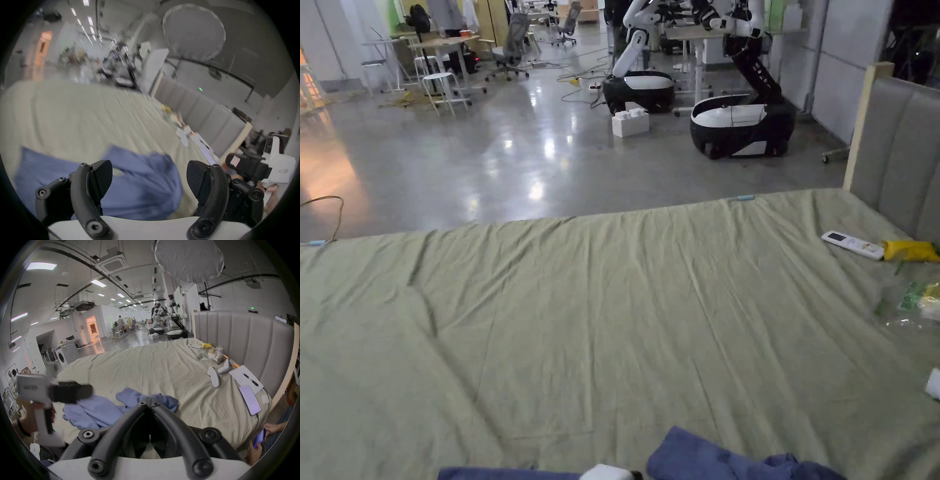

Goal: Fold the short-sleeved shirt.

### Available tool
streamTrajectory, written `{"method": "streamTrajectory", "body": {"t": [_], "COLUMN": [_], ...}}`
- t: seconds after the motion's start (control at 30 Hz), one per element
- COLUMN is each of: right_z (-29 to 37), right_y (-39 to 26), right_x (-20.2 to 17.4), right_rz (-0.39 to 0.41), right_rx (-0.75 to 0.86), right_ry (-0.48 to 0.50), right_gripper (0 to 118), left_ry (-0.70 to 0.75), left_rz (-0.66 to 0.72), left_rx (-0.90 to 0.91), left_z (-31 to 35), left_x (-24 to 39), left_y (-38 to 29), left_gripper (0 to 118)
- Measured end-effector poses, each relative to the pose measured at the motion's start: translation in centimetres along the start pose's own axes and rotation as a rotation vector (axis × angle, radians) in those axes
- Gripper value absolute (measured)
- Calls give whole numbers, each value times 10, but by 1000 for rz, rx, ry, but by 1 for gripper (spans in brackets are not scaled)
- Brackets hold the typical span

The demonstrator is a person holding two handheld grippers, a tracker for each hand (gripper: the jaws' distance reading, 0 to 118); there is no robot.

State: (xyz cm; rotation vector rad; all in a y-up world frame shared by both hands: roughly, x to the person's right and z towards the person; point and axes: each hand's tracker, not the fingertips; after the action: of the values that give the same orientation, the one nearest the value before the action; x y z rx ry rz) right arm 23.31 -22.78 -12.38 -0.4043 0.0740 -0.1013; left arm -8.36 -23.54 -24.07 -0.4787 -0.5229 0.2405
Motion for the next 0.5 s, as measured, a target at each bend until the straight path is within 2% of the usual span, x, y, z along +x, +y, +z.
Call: {"method": "streamTrajectory", "body": {"t": [0.07,0.13,0.17,0.27,0.3,0.37,0.4,0.43,0.5], "right_z": [-4,-5,-5,-6,-6,-4,-3,-1,3], "right_y": [9,18,22,32,35,40,42,45,47], "right_x": [-6,-14,-17,-25,-28,-33,-36,-38,-41], "right_rz": [7,10,5,-13,-15,-5,3,11,26], "right_rx": [40,84,99,147,154,164,170,175,188], "right_ry": [28,43,47,99,111,123,125,129,134], "right_gripper": [0,0,0,0,0,0,0,0,0], "left_ry": [140,385,451,489,515,582,603,620,621], "left_rz": [-133,-288,-331,-296,-281,-285,-292,-295,-287], "left_rx": [85,180,221,282,315,419,431,443,432], "left_z": [41,82,99,147,161,185,194,201,212], "left_x": [-6,-1,1,-1,-2,3,5,5,3], "left_y": [22,30,32,36,37,34,35,34,35], "left_gripper": [95,95,95,88,81,55,38,14,8]}}
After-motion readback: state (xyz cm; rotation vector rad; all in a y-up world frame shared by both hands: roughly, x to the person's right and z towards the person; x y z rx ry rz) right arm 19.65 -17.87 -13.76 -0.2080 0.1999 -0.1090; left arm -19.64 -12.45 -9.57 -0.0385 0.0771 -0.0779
